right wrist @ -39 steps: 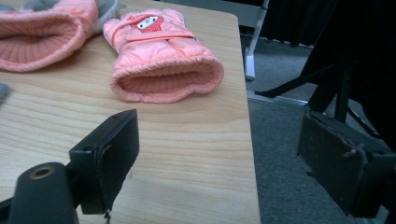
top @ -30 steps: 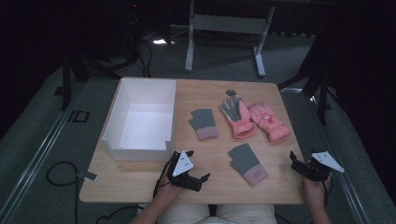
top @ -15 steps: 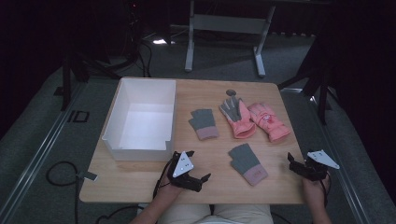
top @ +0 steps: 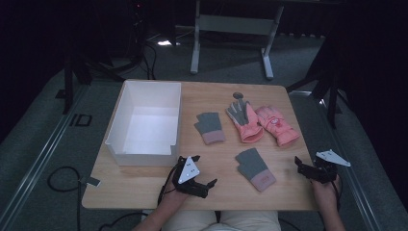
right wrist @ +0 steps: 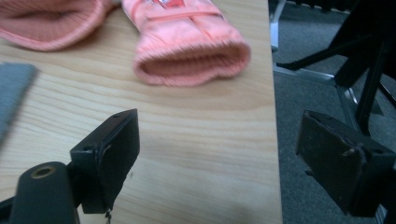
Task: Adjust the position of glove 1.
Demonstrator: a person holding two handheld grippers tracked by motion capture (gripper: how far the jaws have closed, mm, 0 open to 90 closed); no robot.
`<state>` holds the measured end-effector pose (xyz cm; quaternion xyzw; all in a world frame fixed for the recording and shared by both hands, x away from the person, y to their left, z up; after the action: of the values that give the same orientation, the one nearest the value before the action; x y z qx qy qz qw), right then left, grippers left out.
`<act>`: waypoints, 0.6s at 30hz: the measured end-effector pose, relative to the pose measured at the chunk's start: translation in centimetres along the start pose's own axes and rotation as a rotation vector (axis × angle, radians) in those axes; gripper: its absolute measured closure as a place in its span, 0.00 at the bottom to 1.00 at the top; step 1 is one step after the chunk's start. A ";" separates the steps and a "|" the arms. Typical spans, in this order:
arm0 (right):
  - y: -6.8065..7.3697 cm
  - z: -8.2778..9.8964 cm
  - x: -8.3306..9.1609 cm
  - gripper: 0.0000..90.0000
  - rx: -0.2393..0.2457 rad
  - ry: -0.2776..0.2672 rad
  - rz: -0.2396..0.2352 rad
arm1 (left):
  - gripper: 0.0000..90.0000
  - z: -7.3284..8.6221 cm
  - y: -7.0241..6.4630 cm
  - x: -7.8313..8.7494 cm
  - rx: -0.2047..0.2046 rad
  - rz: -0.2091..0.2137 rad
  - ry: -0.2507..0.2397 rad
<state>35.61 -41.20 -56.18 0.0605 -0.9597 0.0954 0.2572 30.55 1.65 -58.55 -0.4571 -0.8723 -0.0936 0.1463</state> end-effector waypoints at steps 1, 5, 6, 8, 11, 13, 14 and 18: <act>0.1 -0.3 0.2 0.15 0.002 -0.005 -0.002 | 0.00 0.0 0.0 0.0 0.000 0.002 0.000; 0.7 -1.3 0.6 0.15 0.024 -0.005 0.002 | 0.00 0.0 0.1 0.0 0.014 0.016 -0.003; 0.8 -1.6 0.7 0.15 0.025 -0.010 -0.001 | 0.00 0.0 0.1 0.0 0.015 0.018 -0.003; 1.0 -2.3 0.9 0.15 0.024 -0.016 -0.003 | 0.00 0.0 0.1 0.1 0.014 0.021 -0.005; 1.2 -3.1 1.1 0.15 0.023 -0.030 -0.010 | 0.00 0.0 0.1 0.0 0.014 0.023 -0.002; 1.6 -4.4 1.1 0.14 0.032 -0.048 -0.020 | 0.00 0.0 0.1 0.1 0.012 0.017 -0.002; 1.8 -4.8 1.1 0.14 0.030 -0.050 -0.023 | 0.00 0.0 0.1 0.0 0.010 0.016 -0.003; 2.6 -6.5 1.1 0.13 0.034 -0.081 -0.055 | 0.00 0.0 0.0 0.0 0.005 0.017 -0.005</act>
<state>37.36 -37.33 -50.44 0.0953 -0.9655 0.1022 0.2198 30.56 1.71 -58.54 -0.4645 -0.8689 -0.0891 0.1461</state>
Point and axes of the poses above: each handheld gripper's, and its own axes: x roughly backward along the jaws, z roughly out of its underside, y roughly to its left, the point moved 4 cm from there along -x, roughly forward along the jaws, and after that the axes turned 4 degrees about z, right-handed, at the moved point
